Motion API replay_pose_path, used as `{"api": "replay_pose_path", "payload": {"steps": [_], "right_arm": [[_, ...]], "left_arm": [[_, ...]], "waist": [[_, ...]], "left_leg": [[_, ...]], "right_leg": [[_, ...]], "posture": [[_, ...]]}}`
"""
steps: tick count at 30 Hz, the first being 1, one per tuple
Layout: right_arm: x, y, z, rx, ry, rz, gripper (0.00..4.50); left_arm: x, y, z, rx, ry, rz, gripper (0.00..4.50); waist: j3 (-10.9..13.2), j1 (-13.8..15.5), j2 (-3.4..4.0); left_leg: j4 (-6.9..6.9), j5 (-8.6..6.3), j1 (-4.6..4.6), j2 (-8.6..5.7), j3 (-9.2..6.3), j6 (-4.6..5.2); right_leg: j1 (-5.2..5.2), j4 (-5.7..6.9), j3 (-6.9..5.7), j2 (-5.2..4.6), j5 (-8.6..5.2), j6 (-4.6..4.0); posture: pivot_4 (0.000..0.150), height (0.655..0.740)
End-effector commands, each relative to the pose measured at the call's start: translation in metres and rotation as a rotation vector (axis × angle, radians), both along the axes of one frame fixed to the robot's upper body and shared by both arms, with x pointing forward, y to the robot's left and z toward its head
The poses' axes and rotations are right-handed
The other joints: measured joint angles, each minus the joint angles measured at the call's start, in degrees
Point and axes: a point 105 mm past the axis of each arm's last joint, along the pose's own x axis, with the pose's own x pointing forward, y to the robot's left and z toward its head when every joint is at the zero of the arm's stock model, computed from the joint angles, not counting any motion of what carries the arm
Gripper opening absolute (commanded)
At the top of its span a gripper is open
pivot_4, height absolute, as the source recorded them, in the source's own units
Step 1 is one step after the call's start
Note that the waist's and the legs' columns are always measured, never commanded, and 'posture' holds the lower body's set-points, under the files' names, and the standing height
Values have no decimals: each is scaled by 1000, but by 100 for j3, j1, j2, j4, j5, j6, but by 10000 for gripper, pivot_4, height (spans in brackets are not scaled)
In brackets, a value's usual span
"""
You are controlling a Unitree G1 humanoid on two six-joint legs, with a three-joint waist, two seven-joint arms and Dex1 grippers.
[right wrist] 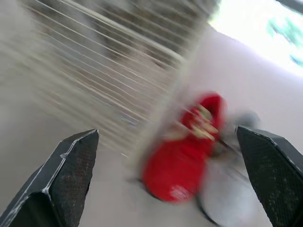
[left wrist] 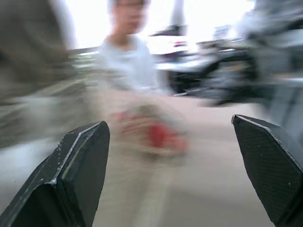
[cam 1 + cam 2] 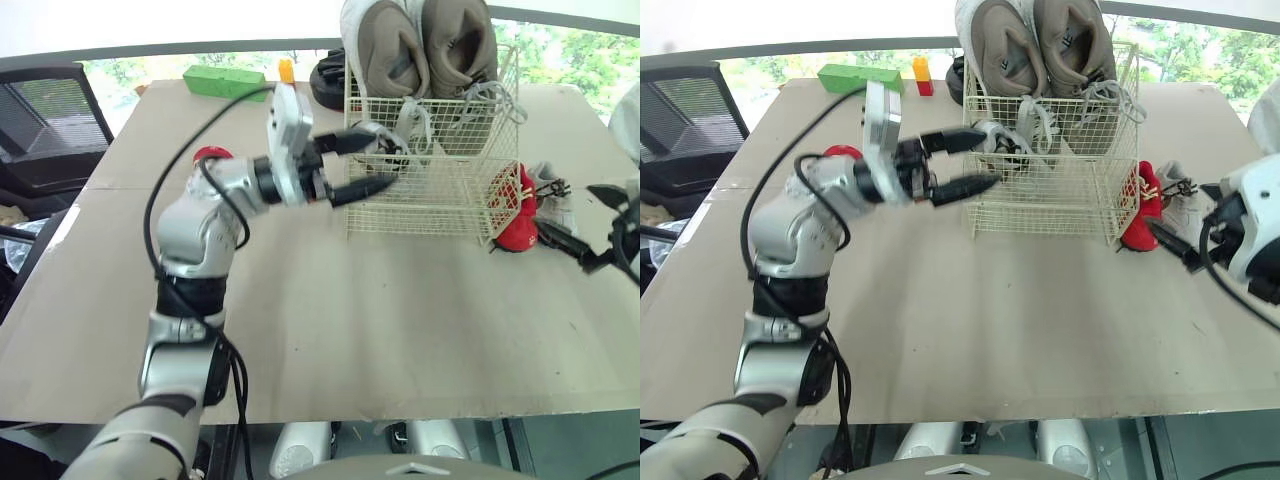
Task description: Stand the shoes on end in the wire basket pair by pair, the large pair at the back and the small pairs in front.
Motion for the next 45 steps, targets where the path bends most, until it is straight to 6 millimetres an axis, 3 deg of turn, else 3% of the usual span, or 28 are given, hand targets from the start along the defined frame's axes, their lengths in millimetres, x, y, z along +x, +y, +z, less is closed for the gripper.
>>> {"api": "replay_pose_path", "payload": {"steps": [1, 10, 16, 20, 25, 27, 29, 32, 38, 41, 43, 45], "right_arm": [[19, -24, -16, -11, 122, -137, 45000], [99, -60, -32, -109, 241, -340, 45000], [122, -79, -46, -133, 294, -378, 45000], [129, -80, -58, -115, 335, -328, 32813], [131, -75, -57, -14, 340, -277, 7657], [132, -74, -48, 33, 319, -277, 745], [130, -75, -36, 53, 293, -265, 745], [120, -77, 1, 118, 150, -260, 745], [63, -60, 83, 255, -261, -243, 745], [40, -23, 117, 256, -455, -171, 745], [32, 5, 134, 347, -618, -101, 745], [30, 38, 136, 410, -739, -35, 745]], "left_arm": [[-28, -7, 0, 59, -48, -110, 44435], [-41, -19, -9, 17, -11, -105, 44435], [-45, -21, -10, 0, -26, -70, 44435], [-48, -19, -12, -15, -30, -43, 45000], [-47, -20, -13, -24, -36, -21, 45000], [-47, -19, -13, -27, -35, -18, 45000], [-46, -19, -14, -29, -33, -18, 45000], [-45, -18, -15, -26, -29, -19, 45000], [-39, -16, -13, -31, -22, -22, 45000], [-34, -13, -8, -67, -3, 4, 45000], [-30, -9, -6, -76, -9, 35, 45000], [-23, -3, -6, -92, -20, 103, 45000]], "waist": [[-1, 7, 3], [-9, -65, 35], [-8, -13, 36], [-9, -47, 36], [-9, -44, 36], [-9, -44, 37], [-9, -42, 38], [-6, -1, 43], [-12, 60, 65], [-14, 38, 68], [-17, -6, 66], [-26, -73, 54]], "left_leg": [[0, 0, 1, 0, -1, -1], [-4, -4, 6, 2, 14, 6], [-7, -4, -5, 0, 14, 6], [-9, -5, -1, -1, 23, 8], [-3, -5, 6, -2, 20, 7], [-2, -5, 6, -3, 21, 8], [-3, -5, 4, -4, 20, 7], [-7, -5, -3, -3, 15, 6], [-18, -6, -10, 0, 15, 7], [-17, -16, -5, 3, 18, 25], [-15, -18, 1, 4, 18, 29], [-10, -19, 6, 6, 15, 30]], "right_leg": [[0, 1, -1, 0, 0, -1], [2, -4, 9, 12, 0, -2], [-5, -9, 8, 11, 0, -2], [-5, -12, 17, 8, 1, -1], [5, -8, 16, 7, 2, -3], [5, -8, 17, 4, 2, -3], [4, -8, 15, 2, 2, -3], [-5, -8, 11, 2, 2, -3], [-21, -1, 11, 2, 1, -1], [-21, 5, 16, 7, 2, 0], [-18, 8, 16, 9, 2, 0], [-11, 9, 15, 11, 3, 0]], "posture": [[1500, 7400], [1500, 7400], [1500, 7400], [1500, 7400], [1500, 7400], [1500, 7400], [1500, 7400], [1500, 7400], [1500, 7400], [1500, 7400], [1500, 7400], [1500, 7400]]}}
